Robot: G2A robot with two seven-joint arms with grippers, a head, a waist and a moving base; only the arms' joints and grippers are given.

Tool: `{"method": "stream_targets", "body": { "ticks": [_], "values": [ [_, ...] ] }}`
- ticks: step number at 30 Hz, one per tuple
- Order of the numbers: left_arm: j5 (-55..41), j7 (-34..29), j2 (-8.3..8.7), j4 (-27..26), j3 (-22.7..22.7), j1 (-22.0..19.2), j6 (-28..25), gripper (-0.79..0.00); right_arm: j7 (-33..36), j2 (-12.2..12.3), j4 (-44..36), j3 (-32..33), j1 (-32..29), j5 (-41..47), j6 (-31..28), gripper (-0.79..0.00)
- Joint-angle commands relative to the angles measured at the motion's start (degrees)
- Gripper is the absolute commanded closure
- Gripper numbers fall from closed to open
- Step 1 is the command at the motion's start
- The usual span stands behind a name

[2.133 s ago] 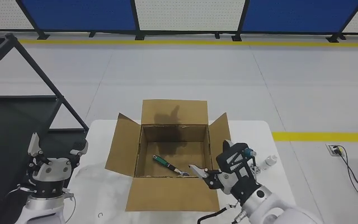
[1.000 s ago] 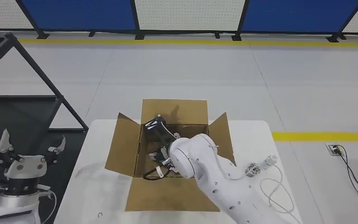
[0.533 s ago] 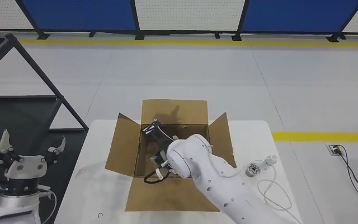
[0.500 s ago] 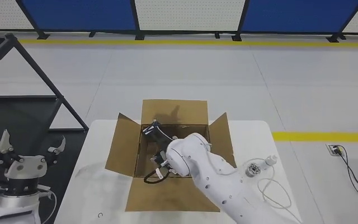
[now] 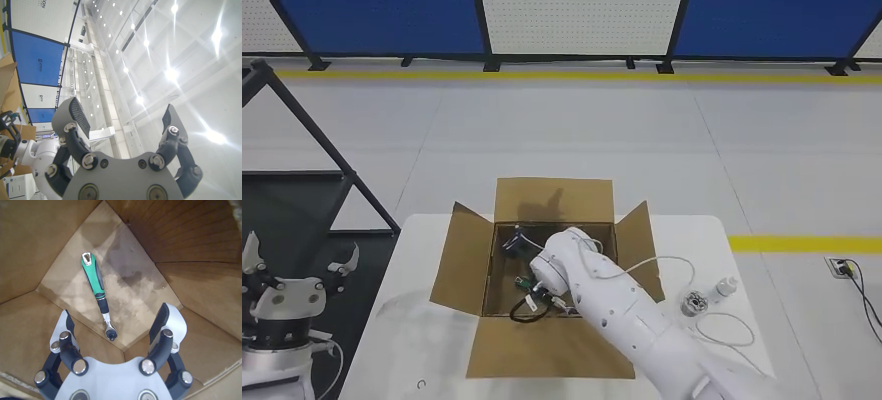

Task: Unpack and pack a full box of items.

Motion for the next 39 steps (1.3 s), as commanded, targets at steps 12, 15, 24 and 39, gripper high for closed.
{"method": "stream_targets", "body": {
  "ticks": [12,15,24,39],
  "values": [
    [0.0,0.0,0.00,0.0,0.0,0.0,0.0,-0.785,-2.3,-3.8,8.7,-0.7,2.9,2.5,-0.2,-0.785],
    [0.0,0.0,0.00,0.0,0.0,0.0,0.0,-0.785,-2.9,-3.7,8.5,-0.8,2.0,2.1,-1.3,-0.785],
    [0.0,0.0,0.00,0.0,0.0,0.0,0.0,-0.785,0.0,-2.5,4.5,1.4,0.2,3.5,-5.0,-0.785],
    [0.0,0.0,0.00,0.0,0.0,0.0,0.0,-0.785,7.2,4.8,-20.1,8.7,-11.3,-3.8,-3.9,-0.785]
  ]
}}
